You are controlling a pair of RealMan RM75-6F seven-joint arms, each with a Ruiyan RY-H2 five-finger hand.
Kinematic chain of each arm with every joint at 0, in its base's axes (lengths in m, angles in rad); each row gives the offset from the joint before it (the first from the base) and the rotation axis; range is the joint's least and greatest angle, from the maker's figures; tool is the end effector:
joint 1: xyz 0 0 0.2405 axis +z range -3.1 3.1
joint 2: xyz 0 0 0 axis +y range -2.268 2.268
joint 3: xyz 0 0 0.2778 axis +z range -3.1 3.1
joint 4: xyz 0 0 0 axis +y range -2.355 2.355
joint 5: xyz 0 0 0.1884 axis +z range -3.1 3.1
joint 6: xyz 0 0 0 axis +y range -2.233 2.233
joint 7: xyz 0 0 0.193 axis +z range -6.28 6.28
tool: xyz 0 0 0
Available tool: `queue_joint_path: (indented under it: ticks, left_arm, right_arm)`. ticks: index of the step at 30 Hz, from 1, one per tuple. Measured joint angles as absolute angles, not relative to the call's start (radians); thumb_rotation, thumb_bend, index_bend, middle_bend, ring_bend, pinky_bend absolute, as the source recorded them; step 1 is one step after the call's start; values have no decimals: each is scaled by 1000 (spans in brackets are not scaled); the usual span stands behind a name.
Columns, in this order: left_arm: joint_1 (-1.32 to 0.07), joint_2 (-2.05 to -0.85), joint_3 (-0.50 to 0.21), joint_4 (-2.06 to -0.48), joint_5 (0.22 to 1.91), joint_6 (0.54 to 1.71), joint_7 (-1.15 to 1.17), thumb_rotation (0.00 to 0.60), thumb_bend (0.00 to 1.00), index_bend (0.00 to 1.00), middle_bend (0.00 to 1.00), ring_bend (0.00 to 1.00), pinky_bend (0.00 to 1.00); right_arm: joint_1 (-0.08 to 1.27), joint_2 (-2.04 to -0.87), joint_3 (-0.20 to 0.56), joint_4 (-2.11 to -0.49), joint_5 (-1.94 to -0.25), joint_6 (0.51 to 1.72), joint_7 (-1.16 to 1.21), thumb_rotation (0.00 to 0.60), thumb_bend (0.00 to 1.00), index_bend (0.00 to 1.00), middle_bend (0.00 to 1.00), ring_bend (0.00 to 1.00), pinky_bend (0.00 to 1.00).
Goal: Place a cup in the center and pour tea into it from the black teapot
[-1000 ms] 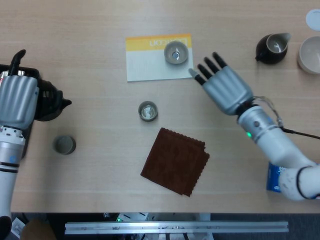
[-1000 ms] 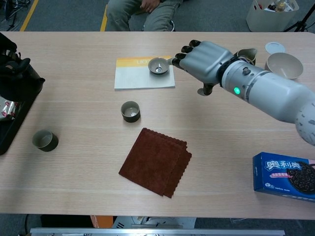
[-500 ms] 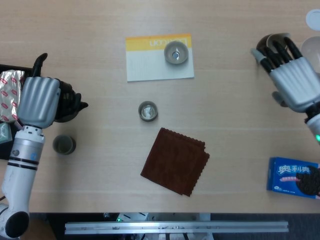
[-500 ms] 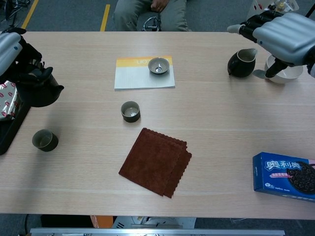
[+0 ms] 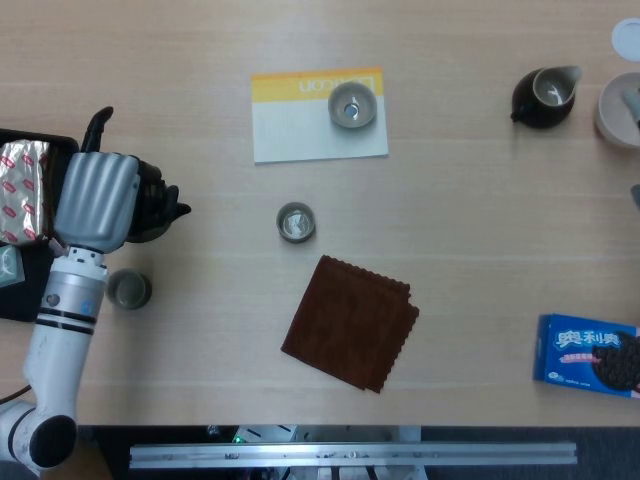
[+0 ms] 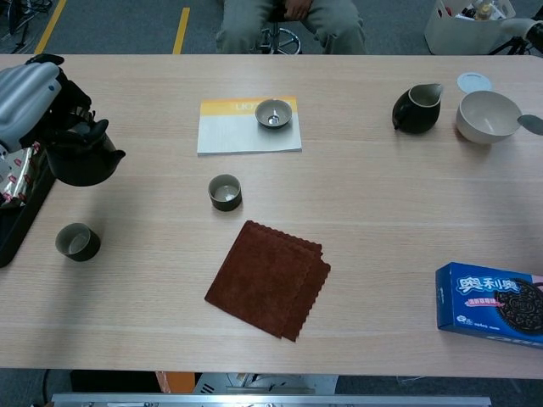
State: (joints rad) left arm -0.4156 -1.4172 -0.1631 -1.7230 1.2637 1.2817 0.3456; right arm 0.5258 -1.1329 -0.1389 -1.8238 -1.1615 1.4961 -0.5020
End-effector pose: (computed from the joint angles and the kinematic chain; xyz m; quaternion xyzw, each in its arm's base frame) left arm -0.2116 0.3278 0.0712 -0.6363 -0.4025 -0.4275 0.5004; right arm -0.2504 -0.3130 0.1528 0.6877 -0.2895 0.2875 0.6005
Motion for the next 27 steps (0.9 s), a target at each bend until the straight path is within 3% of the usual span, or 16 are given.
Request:
queue_joint_path:
  ticks: [7,27]
  left_arm:
    - [-432,-1447,-164,-1725,1262,1279,380,543,382,922,1000,851,88]
    - [-523,-1620,-193,-1690,1199,1248,518,542,382,922,1000,851,88]
  right_arm:
    - [429,-1133,-118,-1781,-1206,1541,-433,600,225,80,113,0,0]
    - [320,-1093,-48,-1745,-1218,1463,-349,600,225,80,113,0,0]
